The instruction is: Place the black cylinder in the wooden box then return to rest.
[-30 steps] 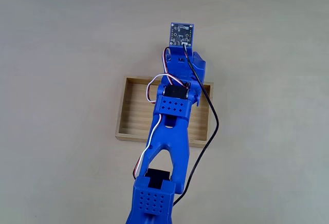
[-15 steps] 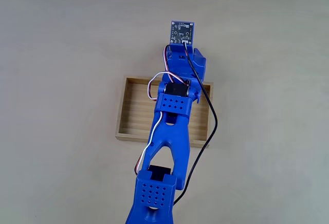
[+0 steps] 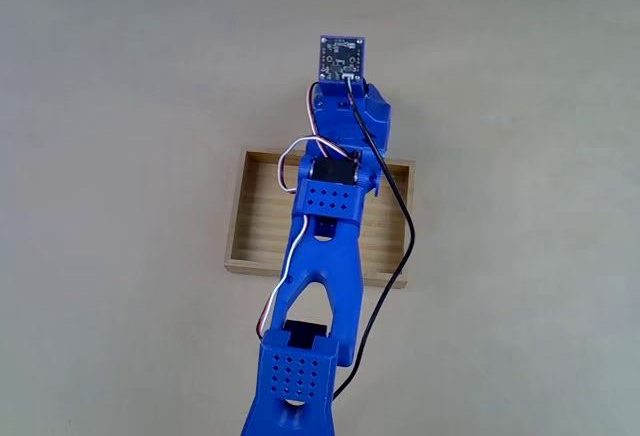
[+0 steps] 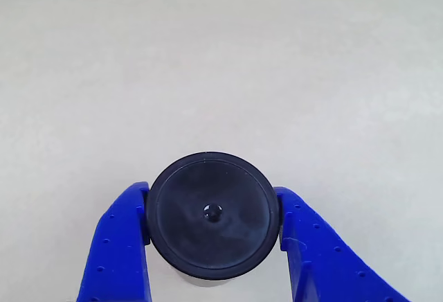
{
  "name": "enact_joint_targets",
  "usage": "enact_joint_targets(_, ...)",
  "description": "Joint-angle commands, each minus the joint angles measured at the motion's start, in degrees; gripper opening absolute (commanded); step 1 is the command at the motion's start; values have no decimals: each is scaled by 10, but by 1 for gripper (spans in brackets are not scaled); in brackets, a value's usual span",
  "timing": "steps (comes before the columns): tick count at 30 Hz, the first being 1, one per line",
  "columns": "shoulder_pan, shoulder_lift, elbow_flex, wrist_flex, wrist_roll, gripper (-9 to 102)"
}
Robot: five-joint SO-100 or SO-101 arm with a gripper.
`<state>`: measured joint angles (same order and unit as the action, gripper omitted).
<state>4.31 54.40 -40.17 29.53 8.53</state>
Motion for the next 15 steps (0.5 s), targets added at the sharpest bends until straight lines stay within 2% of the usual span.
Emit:
enact_joint_targets(1,-3,-24,-73,-21,-1,22)
enact_joint_targets(6,-3,-24,-73,-22,-1,18)
enact_joint_targets(15,-2,-42,-66,-22,-9,17)
